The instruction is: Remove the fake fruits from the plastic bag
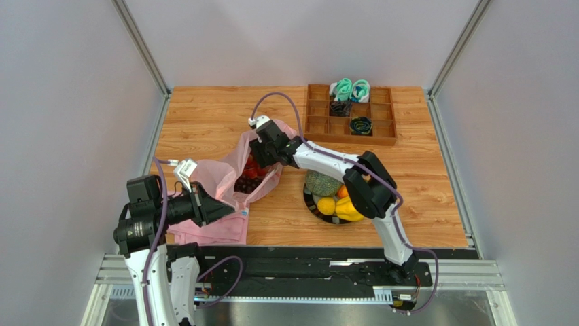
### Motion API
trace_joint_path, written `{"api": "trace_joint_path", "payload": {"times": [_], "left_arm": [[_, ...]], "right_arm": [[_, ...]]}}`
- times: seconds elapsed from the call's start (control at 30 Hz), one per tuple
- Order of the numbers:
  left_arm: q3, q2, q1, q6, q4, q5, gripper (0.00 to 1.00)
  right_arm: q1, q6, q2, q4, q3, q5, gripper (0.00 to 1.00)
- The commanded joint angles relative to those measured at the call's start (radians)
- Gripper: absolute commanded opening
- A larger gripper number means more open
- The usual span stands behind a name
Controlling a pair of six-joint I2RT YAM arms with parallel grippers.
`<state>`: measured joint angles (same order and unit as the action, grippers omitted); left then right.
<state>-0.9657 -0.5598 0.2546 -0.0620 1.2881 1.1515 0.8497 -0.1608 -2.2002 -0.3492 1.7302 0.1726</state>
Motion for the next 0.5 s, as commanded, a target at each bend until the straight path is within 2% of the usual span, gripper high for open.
{"api": "trace_joint_path", "payload": {"times": [0.0, 0.17, 0.23, 0.37, 0.47], "left_arm": [[0.027, -0.014, -0.003, -0.097, -0.180, 0.019, 0.00], [0.033, -0.051, -0.005, -0.134, -0.326, -0.018, 0.00], [0.025, -0.078, -0.005, -0.156, -0.386, -0.041, 0.00], [-0.002, -0.135, -0.005, -0.182, -0.466, -0.085, 0.00], [-0.021, -0.196, -0.003, -0.222, -0.523, -0.116, 0.00]], "right_arm": [[-0.009, 0.069, 0.218, 0.032, -0.055, -0.247, 0.40], [-0.023, 0.139, 0.295, 0.018, -0.148, -0.505, 0.43], [-0.031, 0.156, 0.303, -0.005, -0.149, -0.583, 0.44], [-0.043, 0.251, 0.335, -0.031, -0.159, -0.847, 0.47], [-0.044, 0.325, 0.373, -0.097, -0.127, -0.948, 0.47]]}}
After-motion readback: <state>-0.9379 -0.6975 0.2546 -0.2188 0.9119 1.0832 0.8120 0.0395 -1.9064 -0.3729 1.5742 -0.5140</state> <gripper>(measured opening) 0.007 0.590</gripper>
